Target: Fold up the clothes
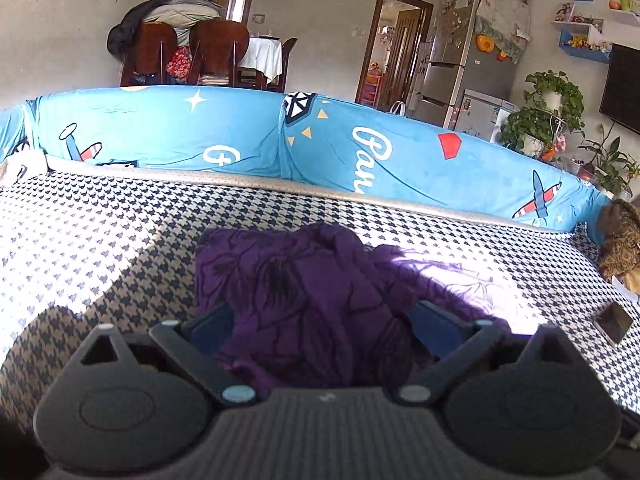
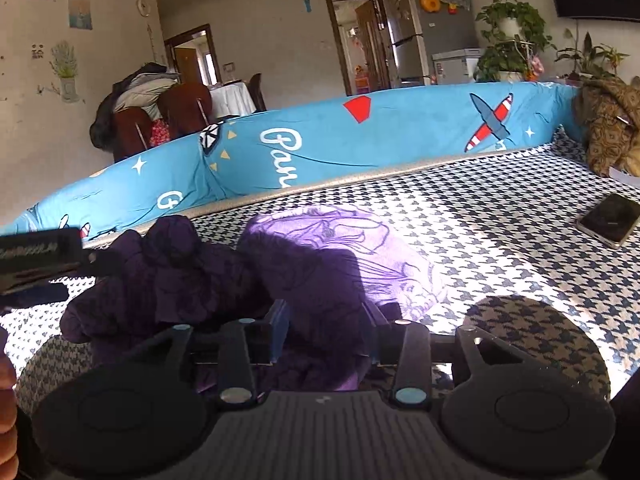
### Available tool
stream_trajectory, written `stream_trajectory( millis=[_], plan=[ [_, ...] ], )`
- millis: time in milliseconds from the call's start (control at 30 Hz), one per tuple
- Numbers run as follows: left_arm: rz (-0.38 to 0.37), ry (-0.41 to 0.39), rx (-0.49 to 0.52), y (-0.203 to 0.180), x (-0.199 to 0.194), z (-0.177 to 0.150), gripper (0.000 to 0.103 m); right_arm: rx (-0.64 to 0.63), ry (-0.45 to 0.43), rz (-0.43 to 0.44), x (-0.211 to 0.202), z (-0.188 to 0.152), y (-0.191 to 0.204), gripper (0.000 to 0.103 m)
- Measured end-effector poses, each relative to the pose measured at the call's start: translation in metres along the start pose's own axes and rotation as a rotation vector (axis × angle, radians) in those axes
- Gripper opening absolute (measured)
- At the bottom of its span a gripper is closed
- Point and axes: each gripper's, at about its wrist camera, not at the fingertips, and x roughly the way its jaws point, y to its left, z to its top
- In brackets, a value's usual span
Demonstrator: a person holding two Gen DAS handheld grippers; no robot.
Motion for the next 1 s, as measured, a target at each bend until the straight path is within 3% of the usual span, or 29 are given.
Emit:
stream_trajectory(
  millis=[100,267,467,667,733,800,867,900,1000],
  plan=[
    [-0.023,0.012,0.019,-0.009,0.019,0.010,0.103,-0.044,-0.002,-0.002,0.011,-0.001,0.007,0.047],
    [0.004,0.071,0.084,-0.024,0.057,0.018,0.103,-0.118,-0.007,-0.005,0.028,-0.002,0.018,0.059],
    [0.057,0.168,0.085,-0.024,0.099,0.016,0.103,-0.211,-0.020,-0.042,0.056,0.006,0.029,0.072],
    [0.116,0.182,0.100,-0.019,0.116,0.005,0.099,-0.260,0.074,-0.086,0.103,0.003,0.033,0.072],
    [0.126,0.179,0.093,-0.014,0.117,0.002,0.088,-0.235,0.085,-0.095,0.107,0.001,0.029,0.067],
    [0.131,0.170,0.070,-0.008,0.115,-0.001,0.074,-0.209,0.086,-0.110,0.108,-0.001,0.024,0.044],
    [0.137,0.150,0.046,-0.002,0.110,-0.002,0.056,-0.172,0.080,-0.126,0.107,0.000,0.018,0.031],
    [0.143,0.136,0.038,0.000,0.107,-0.002,0.053,-0.148,0.074,-0.135,0.105,0.002,0.014,0.025],
    [0.176,0.098,0.034,0.004,0.095,-0.005,0.045,-0.094,0.066,-0.161,0.098,0.003,0.005,0.019]
  ],
)
